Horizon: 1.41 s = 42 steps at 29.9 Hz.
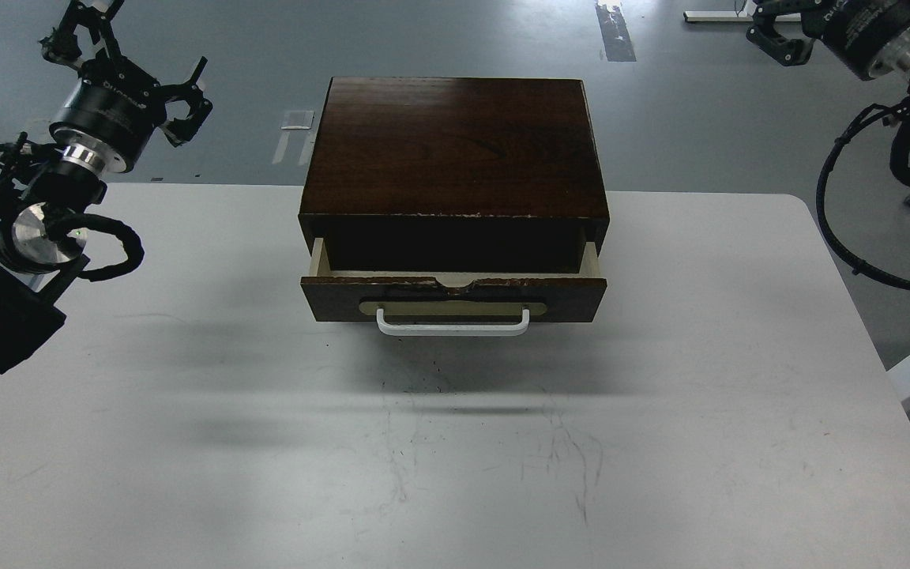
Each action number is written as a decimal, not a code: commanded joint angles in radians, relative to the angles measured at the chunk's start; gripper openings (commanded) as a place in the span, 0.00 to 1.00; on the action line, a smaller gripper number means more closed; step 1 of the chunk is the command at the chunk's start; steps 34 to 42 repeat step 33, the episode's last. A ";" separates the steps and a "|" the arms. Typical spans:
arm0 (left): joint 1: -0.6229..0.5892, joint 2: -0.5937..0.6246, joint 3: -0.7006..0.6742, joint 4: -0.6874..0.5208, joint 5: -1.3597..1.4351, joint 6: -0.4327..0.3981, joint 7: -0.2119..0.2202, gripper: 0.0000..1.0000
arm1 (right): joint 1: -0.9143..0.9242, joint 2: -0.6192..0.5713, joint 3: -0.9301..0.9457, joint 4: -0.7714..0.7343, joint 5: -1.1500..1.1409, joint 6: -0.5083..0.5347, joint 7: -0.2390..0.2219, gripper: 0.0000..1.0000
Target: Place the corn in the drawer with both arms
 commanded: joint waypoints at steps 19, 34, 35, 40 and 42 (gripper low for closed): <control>0.111 -0.036 -0.071 0.001 -0.014 0.000 -0.002 0.98 | -0.355 0.096 0.192 -0.025 0.363 0.048 0.057 1.00; 0.153 -0.078 -0.126 0.005 -0.014 0.000 -0.005 0.98 | -0.440 0.093 0.196 -0.023 0.360 0.048 0.122 1.00; 0.153 -0.078 -0.126 0.005 -0.014 0.000 -0.005 0.98 | -0.440 0.093 0.196 -0.023 0.360 0.048 0.122 1.00; 0.153 -0.078 -0.126 0.005 -0.014 0.000 -0.005 0.98 | -0.440 0.093 0.196 -0.023 0.360 0.048 0.122 1.00; 0.153 -0.078 -0.126 0.005 -0.014 0.000 -0.005 0.98 | -0.440 0.093 0.196 -0.023 0.360 0.048 0.122 1.00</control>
